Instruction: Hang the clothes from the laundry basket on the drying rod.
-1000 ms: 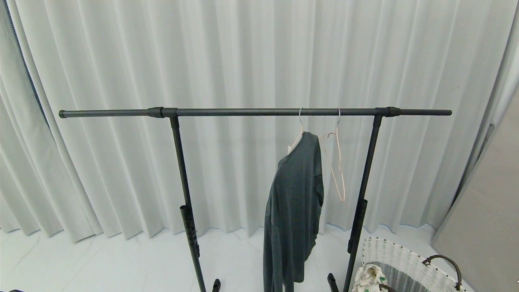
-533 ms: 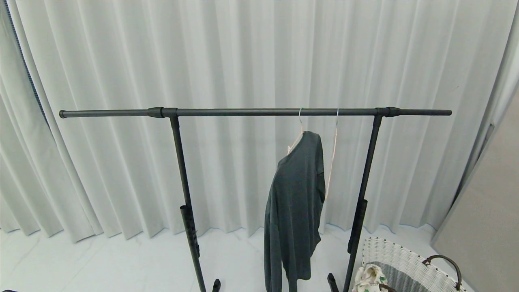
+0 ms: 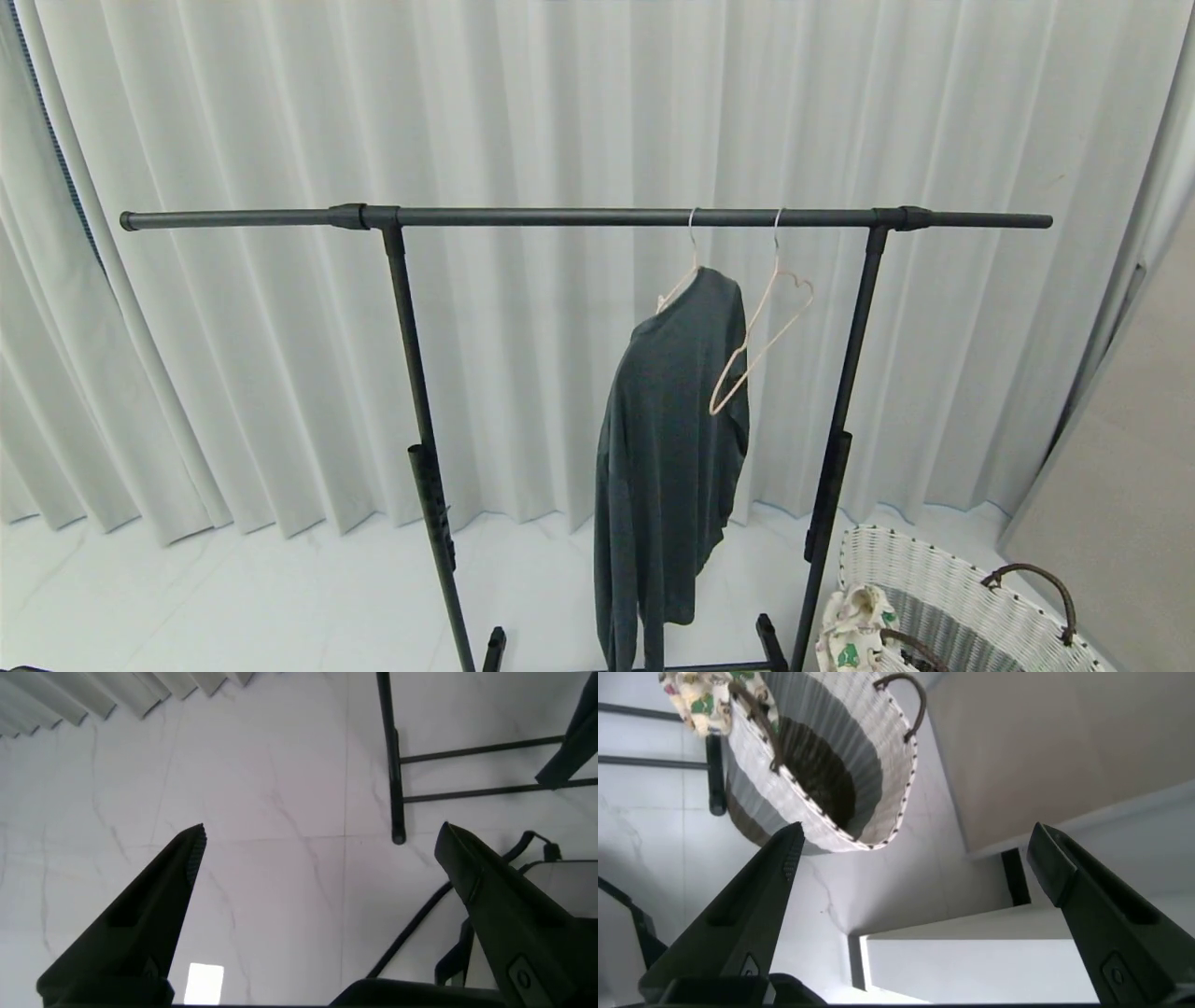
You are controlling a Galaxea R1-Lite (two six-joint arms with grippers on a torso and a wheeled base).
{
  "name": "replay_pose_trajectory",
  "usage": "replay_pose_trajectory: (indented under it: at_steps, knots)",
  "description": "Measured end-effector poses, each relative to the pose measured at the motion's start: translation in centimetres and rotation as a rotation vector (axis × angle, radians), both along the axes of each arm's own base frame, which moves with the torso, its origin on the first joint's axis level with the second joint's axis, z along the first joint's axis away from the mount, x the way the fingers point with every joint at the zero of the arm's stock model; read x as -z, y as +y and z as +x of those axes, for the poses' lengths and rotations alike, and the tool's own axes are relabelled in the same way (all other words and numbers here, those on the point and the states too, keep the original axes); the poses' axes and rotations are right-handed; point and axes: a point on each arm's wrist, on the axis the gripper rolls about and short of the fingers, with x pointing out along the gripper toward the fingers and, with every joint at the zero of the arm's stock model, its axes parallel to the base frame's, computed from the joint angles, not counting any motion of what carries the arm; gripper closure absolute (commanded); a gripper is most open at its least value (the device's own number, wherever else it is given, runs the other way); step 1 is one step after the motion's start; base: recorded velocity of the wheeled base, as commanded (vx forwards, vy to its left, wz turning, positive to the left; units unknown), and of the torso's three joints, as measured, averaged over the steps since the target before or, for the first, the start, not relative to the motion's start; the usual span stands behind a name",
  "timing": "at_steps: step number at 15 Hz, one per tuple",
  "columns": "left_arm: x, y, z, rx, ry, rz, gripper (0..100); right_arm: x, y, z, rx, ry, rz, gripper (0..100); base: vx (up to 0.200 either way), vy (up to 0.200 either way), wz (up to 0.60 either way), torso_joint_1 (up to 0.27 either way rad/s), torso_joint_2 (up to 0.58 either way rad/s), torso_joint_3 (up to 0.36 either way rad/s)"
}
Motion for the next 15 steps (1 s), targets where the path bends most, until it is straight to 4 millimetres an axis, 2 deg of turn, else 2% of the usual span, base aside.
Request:
replay_pose_trajectory:
  at_steps: [15]
  knots:
    - [-0.07, -0.09, -0.16, 0.017, -0.022, 0.019, 0, 0.11, 0.0, 0.22, 0.002, 0.025, 0.002, 0, 0.0, 0.0, 0.0, -0.23, 0.47, 0.239]
